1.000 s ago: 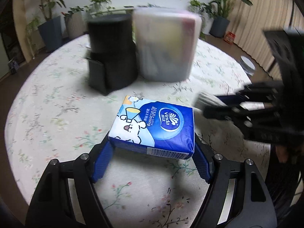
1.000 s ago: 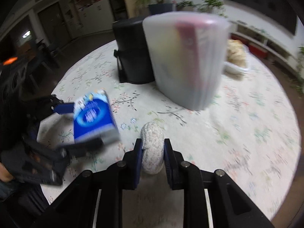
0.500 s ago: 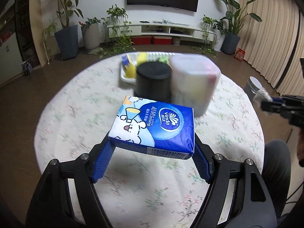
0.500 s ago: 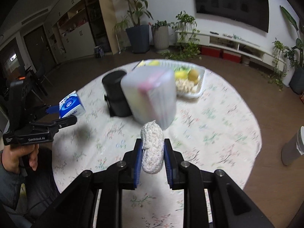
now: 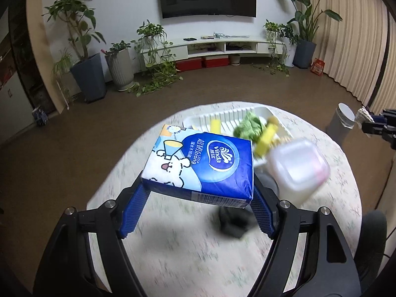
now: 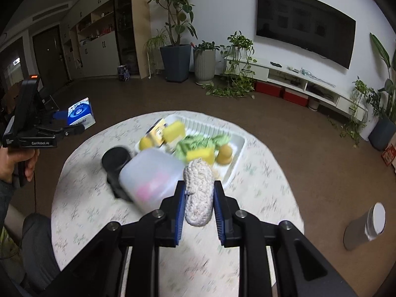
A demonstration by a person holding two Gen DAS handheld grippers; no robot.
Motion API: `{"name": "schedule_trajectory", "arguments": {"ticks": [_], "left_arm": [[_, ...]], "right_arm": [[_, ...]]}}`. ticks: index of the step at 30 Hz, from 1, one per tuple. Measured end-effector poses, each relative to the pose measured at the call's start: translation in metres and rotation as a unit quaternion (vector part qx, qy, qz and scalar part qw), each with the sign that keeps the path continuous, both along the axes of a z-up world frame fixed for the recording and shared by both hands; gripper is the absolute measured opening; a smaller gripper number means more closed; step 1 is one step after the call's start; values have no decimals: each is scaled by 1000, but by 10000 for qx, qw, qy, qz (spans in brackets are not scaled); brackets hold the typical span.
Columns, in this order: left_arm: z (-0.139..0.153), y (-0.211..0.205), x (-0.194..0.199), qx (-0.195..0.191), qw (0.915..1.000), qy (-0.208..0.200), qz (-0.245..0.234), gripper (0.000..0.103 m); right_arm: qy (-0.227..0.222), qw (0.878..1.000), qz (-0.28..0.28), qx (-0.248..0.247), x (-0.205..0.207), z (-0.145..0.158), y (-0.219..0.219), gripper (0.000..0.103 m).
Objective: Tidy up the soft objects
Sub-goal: 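Lift and carry the tissue pack and knitted sock over the white tray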
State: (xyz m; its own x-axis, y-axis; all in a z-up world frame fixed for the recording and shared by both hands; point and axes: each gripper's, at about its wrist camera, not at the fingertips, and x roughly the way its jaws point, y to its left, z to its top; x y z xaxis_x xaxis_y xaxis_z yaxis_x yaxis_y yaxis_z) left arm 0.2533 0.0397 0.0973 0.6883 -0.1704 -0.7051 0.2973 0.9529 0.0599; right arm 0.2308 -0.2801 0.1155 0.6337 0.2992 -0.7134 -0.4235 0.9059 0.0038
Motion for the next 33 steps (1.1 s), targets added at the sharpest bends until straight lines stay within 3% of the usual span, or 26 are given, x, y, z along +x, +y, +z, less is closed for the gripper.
{"name": "schedule_trajectory", "arguments": {"ticks": [8, 14, 19, 25, 33], "left_arm": [[-13, -23, 94, 263, 9983, 398, -336, 74], [-38, -51, 143, 451, 9941, 713, -685, 74], [-64, -81, 158, 803, 9855, 915, -1181, 74], [-84, -97, 164, 913, 9801, 1029, -1434, 74], [-98, -101, 164, 1050, 9779, 1048, -1475, 74]], "right_arm": [[403, 9989, 183, -125, 105, -2, 16, 24], [926, 9949, 324, -250, 175, -30, 32, 24], [1290, 9897, 470, -406, 210, -65, 51, 24], [1536, 9851, 589, -503, 232, -100, 72, 24], [1620, 9845, 528, -410, 255, -115, 86, 24]]}}
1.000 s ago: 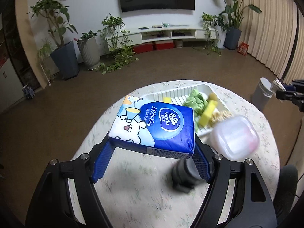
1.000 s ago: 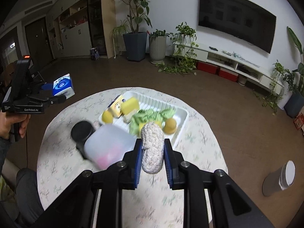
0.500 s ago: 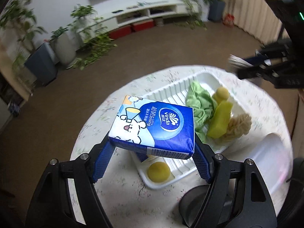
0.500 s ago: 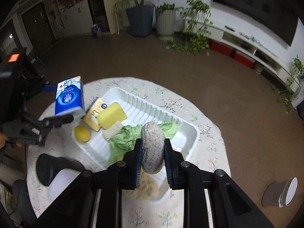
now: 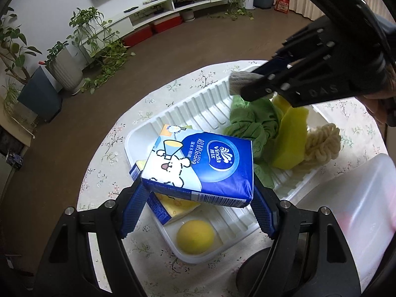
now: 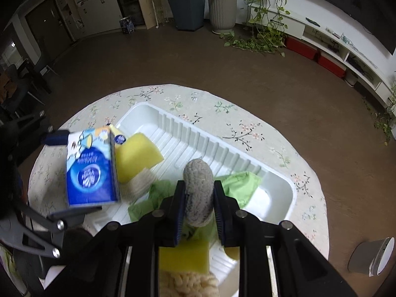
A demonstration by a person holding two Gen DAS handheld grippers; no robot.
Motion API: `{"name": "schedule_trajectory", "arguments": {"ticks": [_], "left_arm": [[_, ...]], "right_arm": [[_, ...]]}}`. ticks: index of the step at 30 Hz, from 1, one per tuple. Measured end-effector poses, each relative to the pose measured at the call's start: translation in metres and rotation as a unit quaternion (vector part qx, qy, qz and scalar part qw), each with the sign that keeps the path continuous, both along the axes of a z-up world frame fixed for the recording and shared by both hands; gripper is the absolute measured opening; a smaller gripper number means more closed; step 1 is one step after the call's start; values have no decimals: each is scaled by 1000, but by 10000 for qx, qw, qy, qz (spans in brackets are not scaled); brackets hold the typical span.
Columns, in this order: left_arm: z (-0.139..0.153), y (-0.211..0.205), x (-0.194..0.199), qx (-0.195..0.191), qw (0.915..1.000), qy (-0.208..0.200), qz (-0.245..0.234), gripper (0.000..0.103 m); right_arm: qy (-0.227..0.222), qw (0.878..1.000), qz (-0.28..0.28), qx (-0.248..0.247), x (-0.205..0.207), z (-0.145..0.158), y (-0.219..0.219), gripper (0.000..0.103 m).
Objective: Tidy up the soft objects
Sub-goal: 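Lift and carry the tissue pack and knitted sock over the white tray, then open both grippers to drop the tissue pack and sock into the tray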
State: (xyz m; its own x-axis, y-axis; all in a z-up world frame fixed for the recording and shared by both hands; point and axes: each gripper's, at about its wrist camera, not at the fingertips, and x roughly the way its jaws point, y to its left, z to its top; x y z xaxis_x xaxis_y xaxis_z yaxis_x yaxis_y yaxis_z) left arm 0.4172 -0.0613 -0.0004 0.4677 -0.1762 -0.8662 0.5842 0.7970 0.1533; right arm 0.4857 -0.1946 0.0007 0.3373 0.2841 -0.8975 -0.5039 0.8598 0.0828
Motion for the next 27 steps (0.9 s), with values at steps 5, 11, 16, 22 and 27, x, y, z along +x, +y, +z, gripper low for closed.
{"name": "schedule_trajectory", "arguments": {"ticks": [5, 11, 16, 22, 27], "left_arm": [[-5, -1, 0, 79, 9999, -62, -33, 75], [-11, -2, 3, 142, 9999, -53, -38, 75], [-13, 2, 12, 49, 9999, -20, 132, 77], [-17, 4, 19, 36, 9997, 7, 250, 78], [-13, 10, 20, -150, 9992, -6, 364, 81]], "right_arm": [[21, 10000, -35, -18, 7, -7, 4, 24], [93, 9999, -86, -16, 15, -16, 9, 24], [215, 9997, -48, -62, 21, -27, 14, 25], [252, 9996, -91, -60, 22, -31, 12, 45], [228, 9996, -139, -23, 20, -29, 8, 48]]}}
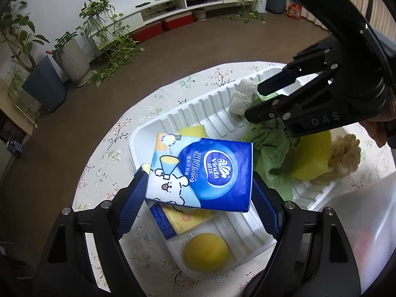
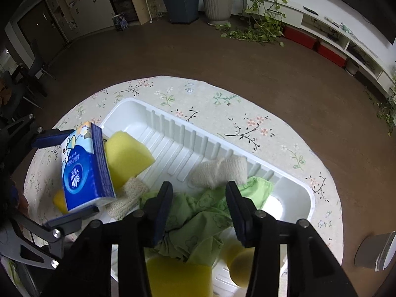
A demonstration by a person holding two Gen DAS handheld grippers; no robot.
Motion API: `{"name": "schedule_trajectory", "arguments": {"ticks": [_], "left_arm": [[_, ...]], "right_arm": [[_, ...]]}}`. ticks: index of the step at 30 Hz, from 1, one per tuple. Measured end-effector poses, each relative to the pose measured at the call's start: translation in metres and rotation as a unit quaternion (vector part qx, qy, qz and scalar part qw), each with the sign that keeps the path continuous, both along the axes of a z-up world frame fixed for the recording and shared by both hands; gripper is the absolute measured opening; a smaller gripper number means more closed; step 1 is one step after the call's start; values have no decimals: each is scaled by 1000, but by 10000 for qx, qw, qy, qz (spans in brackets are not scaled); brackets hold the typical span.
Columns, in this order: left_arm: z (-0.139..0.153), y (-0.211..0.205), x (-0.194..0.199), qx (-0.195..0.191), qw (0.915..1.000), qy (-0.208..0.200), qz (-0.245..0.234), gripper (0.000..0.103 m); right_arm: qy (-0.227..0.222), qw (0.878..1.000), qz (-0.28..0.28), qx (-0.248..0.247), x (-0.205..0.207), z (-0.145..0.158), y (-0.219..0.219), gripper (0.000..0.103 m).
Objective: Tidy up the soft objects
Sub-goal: 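Open both grippers to drop the tissue pack and sock into the tray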
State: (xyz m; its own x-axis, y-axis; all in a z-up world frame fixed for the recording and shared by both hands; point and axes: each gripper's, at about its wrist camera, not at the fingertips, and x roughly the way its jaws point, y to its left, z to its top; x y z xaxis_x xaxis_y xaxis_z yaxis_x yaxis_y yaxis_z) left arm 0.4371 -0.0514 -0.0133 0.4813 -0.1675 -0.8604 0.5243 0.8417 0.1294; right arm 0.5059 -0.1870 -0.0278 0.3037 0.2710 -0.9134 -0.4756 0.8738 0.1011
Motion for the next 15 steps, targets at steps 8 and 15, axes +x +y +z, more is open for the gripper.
{"name": "schedule_trajectory", "arguments": {"ticks": [8, 15], "left_arm": [[14, 7, -10, -116, 9998, -144, 8, 81], [36, 23, -14, -305, 9984, -388, 290, 86]], "right_arm": [[-67, 9998, -114, 114, -6, 10, -12, 50], [-268, 9989, -243, 283, -22, 35, -30, 57]]}}
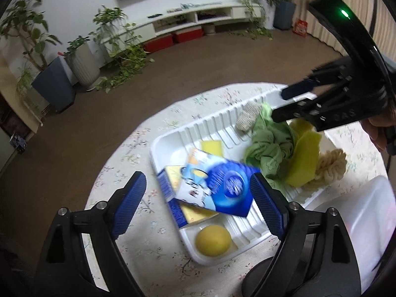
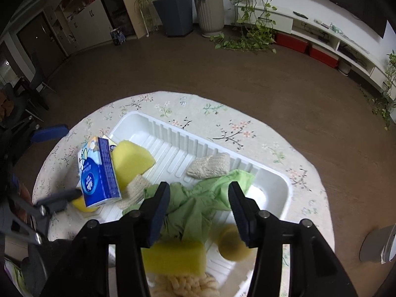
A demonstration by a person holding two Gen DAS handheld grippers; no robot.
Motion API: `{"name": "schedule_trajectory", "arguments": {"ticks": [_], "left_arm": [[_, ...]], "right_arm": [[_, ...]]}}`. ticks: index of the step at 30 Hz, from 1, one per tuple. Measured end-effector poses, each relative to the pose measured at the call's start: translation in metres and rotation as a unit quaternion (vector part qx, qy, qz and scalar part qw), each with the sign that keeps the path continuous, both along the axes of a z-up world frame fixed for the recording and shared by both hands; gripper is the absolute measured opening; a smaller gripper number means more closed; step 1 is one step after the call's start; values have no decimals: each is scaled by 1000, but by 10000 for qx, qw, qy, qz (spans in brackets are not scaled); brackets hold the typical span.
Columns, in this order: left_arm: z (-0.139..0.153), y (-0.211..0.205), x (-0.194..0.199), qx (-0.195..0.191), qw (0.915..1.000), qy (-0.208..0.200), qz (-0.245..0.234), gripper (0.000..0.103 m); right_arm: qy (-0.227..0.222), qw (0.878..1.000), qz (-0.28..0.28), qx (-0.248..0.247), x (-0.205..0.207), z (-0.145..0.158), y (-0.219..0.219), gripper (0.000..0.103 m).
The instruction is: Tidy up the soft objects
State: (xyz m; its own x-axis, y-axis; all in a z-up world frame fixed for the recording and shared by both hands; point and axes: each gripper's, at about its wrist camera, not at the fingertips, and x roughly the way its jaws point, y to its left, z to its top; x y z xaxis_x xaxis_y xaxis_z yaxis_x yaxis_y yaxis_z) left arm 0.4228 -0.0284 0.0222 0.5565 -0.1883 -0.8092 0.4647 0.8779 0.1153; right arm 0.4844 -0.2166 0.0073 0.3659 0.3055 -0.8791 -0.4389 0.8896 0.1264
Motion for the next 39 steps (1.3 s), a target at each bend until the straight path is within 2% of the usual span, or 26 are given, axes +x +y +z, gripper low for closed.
{"name": "schedule_trajectory", "arguments": {"ticks": [1, 4, 7, 13, 17, 22, 29, 31, 39], "left_arm": [[4, 3, -2, -59, 10000, -24, 56, 87], [14, 13, -11, -255, 9992, -155, 265, 99], [20, 24, -21, -464, 9974, -215, 517, 99], [30, 46, -49, -773, 9910, -384, 1020, 99], [42, 60, -77, -844, 9857, -638, 1315, 103], [51, 68, -123, -870, 9788, -910, 1615, 103], [40, 52, -195, -803, 9760, -1117, 1687, 103], [33, 48, -218, -903, 9743, -1106, 1740, 103], [19, 22, -281, -905, 9692, -1106, 2003, 103]], "right_arm": [[-37, 10000, -31, 25, -3, 4, -4, 58], [-116, 9997, -190, 100, -13, 14, -18, 60], [-211, 9989, -403, 149, -24, 22, -33, 64], [-394, 9966, -678, 249, -63, 40, -57, 65], [-623, 9938, -848, 364, -96, 53, -70, 74], [-793, 9886, -1093, 665, -146, 64, -83, 74], [-1129, 9830, -1281, 671, -220, 69, -81, 78], [-1228, 9809, -1363, 648, -243, 68, -78, 78], [-1778, 9679, -1681, 581, -341, 56, -58, 81]]}}
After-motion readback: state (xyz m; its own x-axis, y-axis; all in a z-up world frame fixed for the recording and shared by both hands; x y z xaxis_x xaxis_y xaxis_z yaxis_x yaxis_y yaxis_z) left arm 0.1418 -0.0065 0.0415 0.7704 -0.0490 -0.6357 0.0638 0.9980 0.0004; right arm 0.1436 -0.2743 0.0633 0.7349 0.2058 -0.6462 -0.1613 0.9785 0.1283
